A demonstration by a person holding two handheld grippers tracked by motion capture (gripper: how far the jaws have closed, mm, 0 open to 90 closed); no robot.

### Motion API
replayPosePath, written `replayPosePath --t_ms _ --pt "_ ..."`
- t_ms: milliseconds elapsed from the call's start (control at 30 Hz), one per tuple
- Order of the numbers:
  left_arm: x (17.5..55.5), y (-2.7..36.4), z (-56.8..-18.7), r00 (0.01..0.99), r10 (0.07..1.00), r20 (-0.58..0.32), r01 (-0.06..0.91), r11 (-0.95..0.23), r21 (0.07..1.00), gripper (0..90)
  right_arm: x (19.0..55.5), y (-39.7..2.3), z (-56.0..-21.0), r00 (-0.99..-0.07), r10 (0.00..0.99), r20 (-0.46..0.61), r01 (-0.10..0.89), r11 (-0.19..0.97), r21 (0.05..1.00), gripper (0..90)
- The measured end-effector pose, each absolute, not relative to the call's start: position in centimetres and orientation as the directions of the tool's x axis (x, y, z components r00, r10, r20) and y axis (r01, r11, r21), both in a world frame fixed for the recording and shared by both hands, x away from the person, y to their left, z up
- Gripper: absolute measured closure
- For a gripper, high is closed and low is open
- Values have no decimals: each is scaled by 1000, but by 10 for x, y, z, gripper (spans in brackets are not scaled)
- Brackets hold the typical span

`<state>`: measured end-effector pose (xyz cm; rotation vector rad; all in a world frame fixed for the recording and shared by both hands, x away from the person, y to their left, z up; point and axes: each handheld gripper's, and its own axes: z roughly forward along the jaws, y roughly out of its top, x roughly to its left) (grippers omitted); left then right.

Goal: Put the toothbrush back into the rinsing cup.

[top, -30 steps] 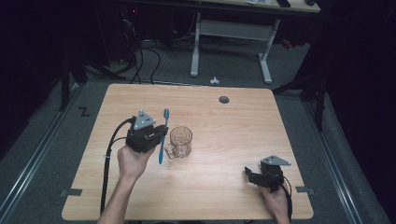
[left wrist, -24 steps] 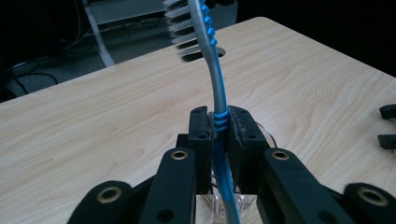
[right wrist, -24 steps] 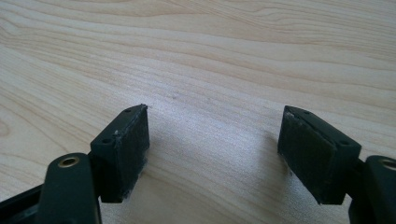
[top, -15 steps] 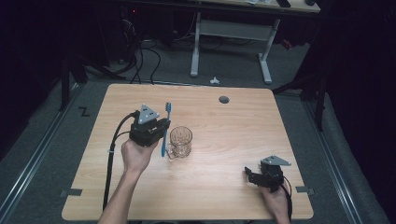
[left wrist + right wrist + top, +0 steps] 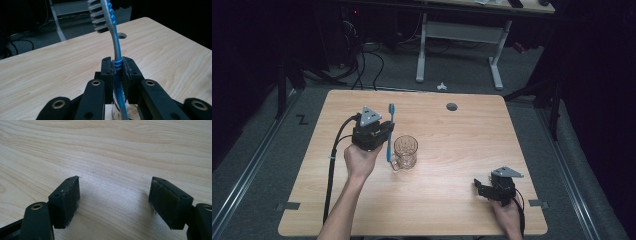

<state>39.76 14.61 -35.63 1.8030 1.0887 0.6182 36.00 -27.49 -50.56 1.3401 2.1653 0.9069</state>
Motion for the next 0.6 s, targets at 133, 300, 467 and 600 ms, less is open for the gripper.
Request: replayPosePath --t_ms 133,300,467,600 --pt "399 145 -357 482 876 -28 411 -198 890 805 360 -275 -506 -437 899 -23 614 317 723 250" --pt "402 141 -358 480 877 -22 400 -197 895 805 360 -275 -506 -436 899 -22 615 316 723 250" --pt "404 139 -358 479 878 -18 393 -196 898 805 360 -275 -506 -437 899 -23 614 317 723 250" --pt "405 136 -359 479 878 -14 386 -197 901 805 360 -275 -506 -437 899 -22 614 317 723 250"
